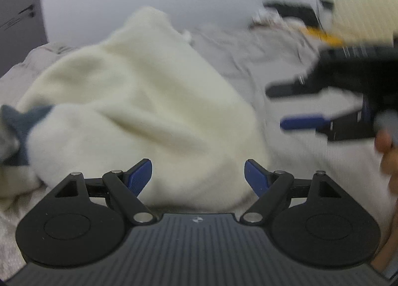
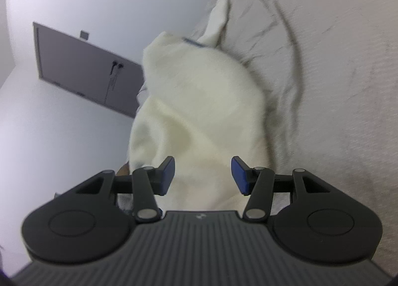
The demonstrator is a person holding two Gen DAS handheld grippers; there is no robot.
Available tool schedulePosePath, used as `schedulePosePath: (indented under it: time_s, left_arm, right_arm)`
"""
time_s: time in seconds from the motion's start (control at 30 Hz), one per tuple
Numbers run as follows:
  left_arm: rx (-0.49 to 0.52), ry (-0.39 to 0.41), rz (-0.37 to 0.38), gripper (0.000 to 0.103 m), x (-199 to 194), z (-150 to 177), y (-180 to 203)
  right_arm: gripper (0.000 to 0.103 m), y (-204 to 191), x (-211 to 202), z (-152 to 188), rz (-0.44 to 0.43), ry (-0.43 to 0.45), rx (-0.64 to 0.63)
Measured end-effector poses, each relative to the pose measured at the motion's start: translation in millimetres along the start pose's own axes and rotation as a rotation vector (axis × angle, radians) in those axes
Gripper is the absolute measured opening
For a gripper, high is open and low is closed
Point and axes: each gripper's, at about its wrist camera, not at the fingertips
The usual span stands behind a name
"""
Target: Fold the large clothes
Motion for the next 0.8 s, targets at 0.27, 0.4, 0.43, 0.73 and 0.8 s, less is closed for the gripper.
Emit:
schedulePosePath:
  time_s: [0.27, 0.4, 0.43, 0.73, 0.8]
  left_arm:
    - [-0.254, -0.104, 0.129, 0.085, 21, 9, -26]
    - [-0.444, -0.152, 0.169, 0.084, 35, 19, -45]
    - [-0.493, -0.146, 0.181, 0.084, 35, 20, -54]
    - [-0.893, 0.024, 0.22, 0.038, 37, 30, -121]
    - [-0.893, 0.065, 0.247, 0.016, 35, 24, -125]
  right_arm:
    - [0.054, 16, 9, -2, 0.077, -0.019, 0.045]
    - [0.054, 19, 17, -6, 0.137, -0.035, 0.025]
    - [0.054, 20, 19, -7, 0.154, -0.04, 0.023]
    - [0.054, 14, 17, -8, 0.204, -0.005, -0.076]
    - [0.054, 6, 15, -6, 0.227, 0.017, -0.137]
Point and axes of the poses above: each gripper's, at about its wrist camera, not at the fingertips, and x roughly the way its jaws point, y to its right, z to its underside, and after that the axes turned 5 degrees about -y, right-handed
